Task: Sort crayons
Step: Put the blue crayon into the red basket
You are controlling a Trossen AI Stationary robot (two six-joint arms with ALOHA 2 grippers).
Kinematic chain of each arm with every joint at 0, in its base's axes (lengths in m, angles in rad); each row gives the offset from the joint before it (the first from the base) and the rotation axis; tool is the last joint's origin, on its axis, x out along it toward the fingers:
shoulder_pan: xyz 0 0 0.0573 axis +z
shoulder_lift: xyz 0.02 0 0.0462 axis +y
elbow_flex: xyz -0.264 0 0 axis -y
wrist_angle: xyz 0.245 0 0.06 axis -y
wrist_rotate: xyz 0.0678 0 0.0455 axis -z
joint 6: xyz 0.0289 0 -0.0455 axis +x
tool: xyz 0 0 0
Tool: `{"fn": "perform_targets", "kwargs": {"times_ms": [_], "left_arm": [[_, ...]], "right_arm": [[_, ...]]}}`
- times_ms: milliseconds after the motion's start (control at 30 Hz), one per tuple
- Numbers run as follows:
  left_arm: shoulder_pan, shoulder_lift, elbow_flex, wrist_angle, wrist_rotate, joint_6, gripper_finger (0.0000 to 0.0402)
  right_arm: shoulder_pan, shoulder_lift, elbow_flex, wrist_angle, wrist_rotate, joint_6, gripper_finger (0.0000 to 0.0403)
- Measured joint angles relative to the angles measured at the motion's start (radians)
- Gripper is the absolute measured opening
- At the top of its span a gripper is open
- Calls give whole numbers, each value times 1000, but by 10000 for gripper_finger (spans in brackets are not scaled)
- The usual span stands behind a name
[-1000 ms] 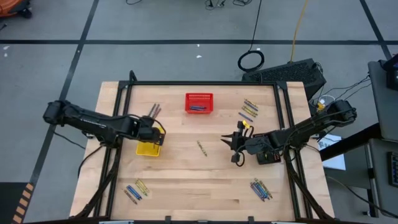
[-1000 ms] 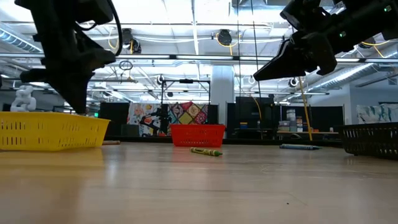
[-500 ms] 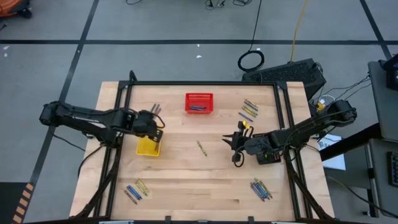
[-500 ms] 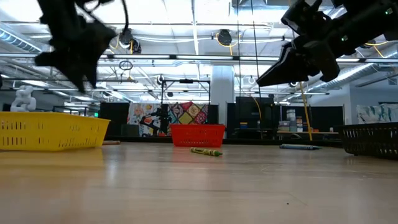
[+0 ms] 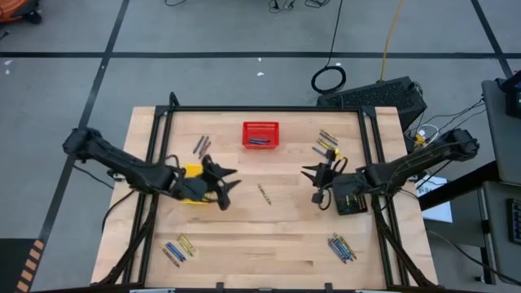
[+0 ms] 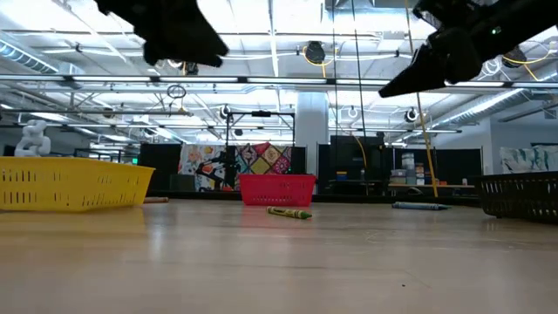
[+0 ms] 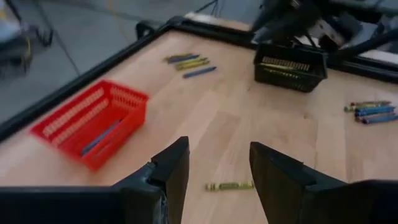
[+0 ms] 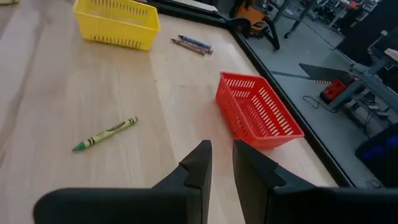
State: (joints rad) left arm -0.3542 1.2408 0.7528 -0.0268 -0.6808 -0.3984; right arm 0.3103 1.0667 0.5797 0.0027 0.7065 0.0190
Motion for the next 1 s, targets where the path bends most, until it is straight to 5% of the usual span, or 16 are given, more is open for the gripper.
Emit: {"fn": "perform_targets", "kwargs": {"times_ms": [133,300,433,567,1000], "left_arm": [[-8,147,-16,266,-39,123,171],[17,333,-18,628,-64,278,171],[47,413,-18,791,20,347,171],[54,419,-18,803,78,353,171],[31,342,-17,664,40,354,171]], "right_arm": [[0,-56,9,-65,-5,29,50],[-47,-55,128,-351,-86,193,50],[-132,-12,196,-514,-229,266,50],[-238,33,197,-537,-394,254,53],[-644,307,191,-479,-476,-52,145]]}}
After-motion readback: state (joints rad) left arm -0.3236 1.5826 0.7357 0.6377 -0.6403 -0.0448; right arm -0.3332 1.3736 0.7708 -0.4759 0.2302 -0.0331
